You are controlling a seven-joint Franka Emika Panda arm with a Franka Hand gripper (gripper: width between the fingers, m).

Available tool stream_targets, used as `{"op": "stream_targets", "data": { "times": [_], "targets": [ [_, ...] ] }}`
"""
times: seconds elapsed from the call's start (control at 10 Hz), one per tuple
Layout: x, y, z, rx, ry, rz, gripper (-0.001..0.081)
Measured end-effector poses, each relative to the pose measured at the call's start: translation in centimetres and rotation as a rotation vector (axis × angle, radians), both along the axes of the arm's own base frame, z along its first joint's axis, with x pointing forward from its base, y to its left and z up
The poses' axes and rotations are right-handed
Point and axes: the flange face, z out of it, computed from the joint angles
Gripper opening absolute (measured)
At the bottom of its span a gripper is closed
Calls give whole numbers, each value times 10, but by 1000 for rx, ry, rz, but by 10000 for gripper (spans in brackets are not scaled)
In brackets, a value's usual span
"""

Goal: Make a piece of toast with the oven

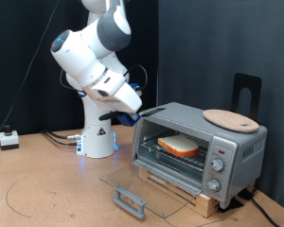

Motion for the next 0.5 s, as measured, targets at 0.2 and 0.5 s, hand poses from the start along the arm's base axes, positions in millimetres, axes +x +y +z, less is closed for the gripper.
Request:
{"op": "stream_targets", "data": {
  "times": [0.2,0.5],
  "targets": [
    [-5,20,19,-5,0,34,424],
    [-15,47,48,-24,9,55,424]
  ]
}}
